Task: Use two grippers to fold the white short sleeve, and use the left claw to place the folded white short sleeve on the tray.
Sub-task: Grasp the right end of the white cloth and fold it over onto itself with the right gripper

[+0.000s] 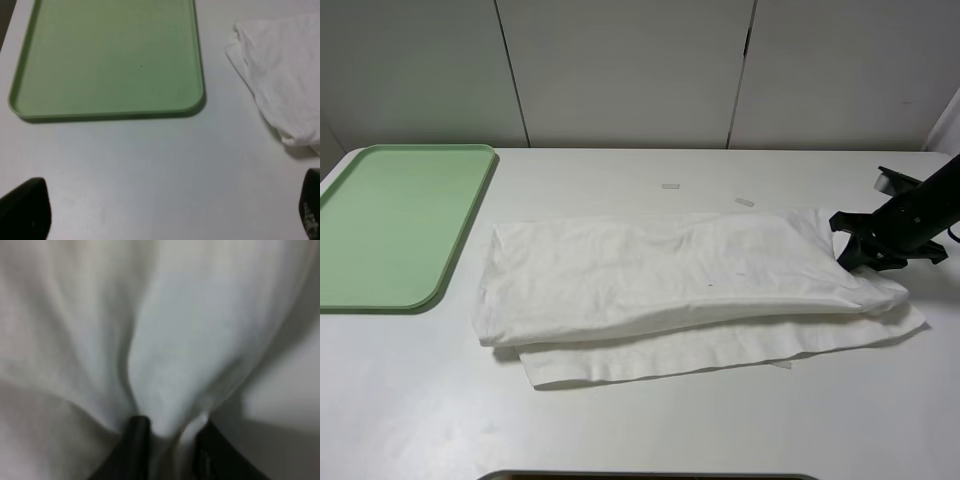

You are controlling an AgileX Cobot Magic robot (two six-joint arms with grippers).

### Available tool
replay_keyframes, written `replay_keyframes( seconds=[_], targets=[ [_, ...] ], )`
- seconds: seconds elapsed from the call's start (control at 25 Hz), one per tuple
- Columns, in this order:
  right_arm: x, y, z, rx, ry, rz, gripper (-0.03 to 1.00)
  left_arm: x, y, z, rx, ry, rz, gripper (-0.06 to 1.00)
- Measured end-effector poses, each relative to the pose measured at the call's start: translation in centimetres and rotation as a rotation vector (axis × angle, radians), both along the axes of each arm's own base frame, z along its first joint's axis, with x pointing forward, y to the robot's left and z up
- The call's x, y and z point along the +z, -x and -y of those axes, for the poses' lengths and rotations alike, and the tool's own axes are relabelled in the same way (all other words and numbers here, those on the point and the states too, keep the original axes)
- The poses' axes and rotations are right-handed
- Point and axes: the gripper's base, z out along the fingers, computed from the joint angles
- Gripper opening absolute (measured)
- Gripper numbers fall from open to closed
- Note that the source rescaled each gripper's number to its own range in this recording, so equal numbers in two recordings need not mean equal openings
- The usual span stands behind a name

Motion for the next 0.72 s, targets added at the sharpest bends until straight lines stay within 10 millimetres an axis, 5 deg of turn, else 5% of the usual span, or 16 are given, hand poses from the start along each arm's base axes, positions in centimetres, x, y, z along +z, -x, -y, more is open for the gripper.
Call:
replay_keyframes(
  seconds=[0.16, 0.28, 0.72],
  targets=[
    [-0.1, -0.1, -1.2, 0.032, -0.004, -0.004, 0.21, 0.0, 0.0, 0.0, 0.000, 0.000, 0.000, 1.00],
    [-0.2, -0.1, -1.3, 0.043, 0.001, -0.009, 0.06, 0.0, 0.0, 0.0, 0.000, 0.000, 0.000, 1.00],
    [1.9, 0.3, -0.7, 0.081, 0.127, 0.010, 0.06, 0.0, 0.0, 0.0, 0.001, -0.002, 0.000, 1.00]
  ],
)
